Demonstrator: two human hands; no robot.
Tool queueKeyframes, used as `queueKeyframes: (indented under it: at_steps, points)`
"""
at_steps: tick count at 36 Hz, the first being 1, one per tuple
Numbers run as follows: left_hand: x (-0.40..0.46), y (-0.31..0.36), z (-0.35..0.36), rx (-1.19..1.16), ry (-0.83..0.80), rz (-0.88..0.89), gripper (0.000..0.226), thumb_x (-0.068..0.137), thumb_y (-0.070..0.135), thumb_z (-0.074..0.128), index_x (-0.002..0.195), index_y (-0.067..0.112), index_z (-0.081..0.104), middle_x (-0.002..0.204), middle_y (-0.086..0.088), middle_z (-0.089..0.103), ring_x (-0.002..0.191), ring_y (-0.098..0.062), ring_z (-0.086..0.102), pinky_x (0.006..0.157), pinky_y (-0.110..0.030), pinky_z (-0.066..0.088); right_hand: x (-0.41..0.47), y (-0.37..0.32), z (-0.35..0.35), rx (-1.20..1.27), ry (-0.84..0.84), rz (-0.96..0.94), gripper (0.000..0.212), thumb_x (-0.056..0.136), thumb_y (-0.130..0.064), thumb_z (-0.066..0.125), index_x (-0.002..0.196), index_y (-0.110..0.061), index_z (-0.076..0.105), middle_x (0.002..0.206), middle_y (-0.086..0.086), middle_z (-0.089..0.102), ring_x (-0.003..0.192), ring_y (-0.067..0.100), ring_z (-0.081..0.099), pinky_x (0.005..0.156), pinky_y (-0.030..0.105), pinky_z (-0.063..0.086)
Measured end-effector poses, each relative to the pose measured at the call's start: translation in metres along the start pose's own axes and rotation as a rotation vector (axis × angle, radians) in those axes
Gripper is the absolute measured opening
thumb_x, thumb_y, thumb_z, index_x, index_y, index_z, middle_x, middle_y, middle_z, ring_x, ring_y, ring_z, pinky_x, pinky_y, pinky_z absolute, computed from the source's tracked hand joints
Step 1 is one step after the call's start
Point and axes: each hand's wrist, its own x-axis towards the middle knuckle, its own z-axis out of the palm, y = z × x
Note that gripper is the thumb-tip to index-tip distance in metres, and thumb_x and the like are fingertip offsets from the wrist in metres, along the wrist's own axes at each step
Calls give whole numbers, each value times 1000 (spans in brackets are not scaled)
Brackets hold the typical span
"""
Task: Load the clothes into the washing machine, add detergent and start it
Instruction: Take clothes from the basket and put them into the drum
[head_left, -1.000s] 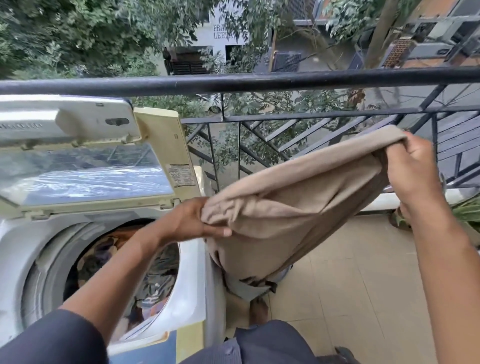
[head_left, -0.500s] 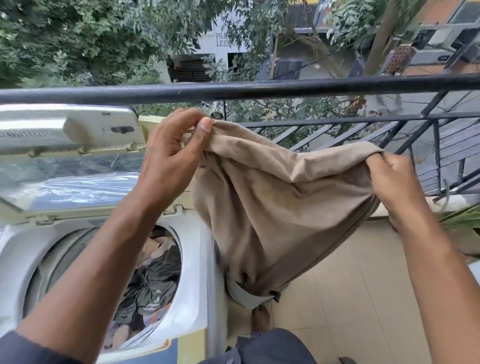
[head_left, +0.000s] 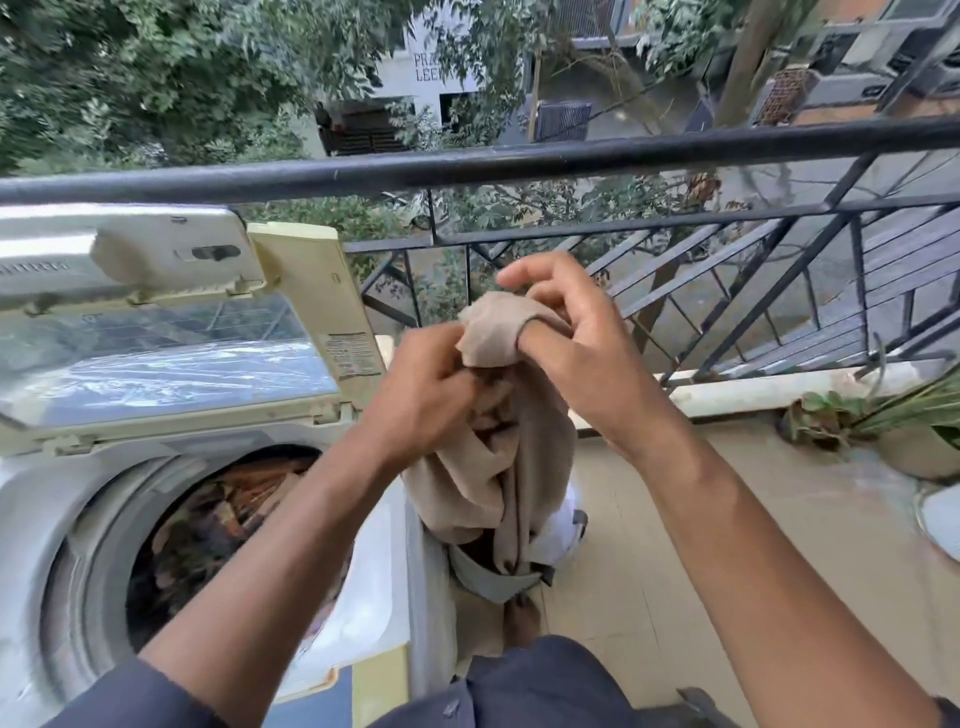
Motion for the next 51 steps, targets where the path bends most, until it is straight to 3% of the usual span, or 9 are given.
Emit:
queueKeyframes:
  at_steps: [8,12,17,22,26,29,34,43,51]
  points:
    - [4,28,-44,-215,-42,118,29,82,-12,51,96,0,73,91,-21,73,83,-19,65,68,-41,54,-15,85,-11,-126,-307,133,62,74,-16,83,130,-30,59,108,-14,68,99,8,63,86,30,51]
    - [4,43,-54,-223,-82,181,24,83,-10,52,93,-2,72,87,-25,69,80,-20,62,67,-45,53,-14,140,15,-404,-220,113,84,65,-45,75,144,-40,50,126,-7,53,117,27,53,97,50,52]
    - [0,49,-62,-282,-119,194,25,89,-7,53,93,4,74,83,-7,68,79,-14,59,67,-33,47,-2,161,33,-119,-97,110,86,77,5,75,129,-60,52,119,-7,38,98,10,56,83,11,46]
    - [-4,55,-74,-415,-64,227,30,83,6,57,80,29,76,71,14,63,63,-3,54,58,-17,43,11,185,34,-336,-329,315,74,67,-17,55,141,-23,53,146,7,44,134,24,46,108,36,43]
    - [-6,62,-85,-413,-24,239,27,81,12,56,80,30,75,71,14,64,62,-4,55,56,-17,44,4,199,37,-727,-602,449,23,77,-26,54,100,-26,55,122,11,68,110,37,64,80,39,49]
    - [-9,57,-91,-401,-7,212,29,82,2,59,81,26,75,73,10,66,65,-6,58,58,-18,46,-10,211,32,-862,-498,560,10,90,-22,50,80,-21,50,113,14,70,97,38,65,72,35,43]
    - [-19,33,-84,-296,61,43,17,90,3,55,87,4,72,78,-3,69,72,-13,62,61,-23,51,-9,213,1,-900,-296,598,25,89,-9,49,103,-11,70,116,20,70,110,42,66,79,38,49]
    - [-29,4,-42,-160,358,-330,24,83,37,59,102,29,70,92,1,75,84,-11,67,80,-40,57,4,113,-44,-630,66,269,23,79,-20,46,70,1,51,68,22,58,72,42,63,61,46,52]
    - [-30,-1,-17,-157,21,-134,97,70,55,84,149,54,28,143,4,49,131,-14,58,115,-43,46,1,3,-30,-235,83,-44,23,90,-14,55,86,-9,76,81,19,73,77,43,67,67,59,55]
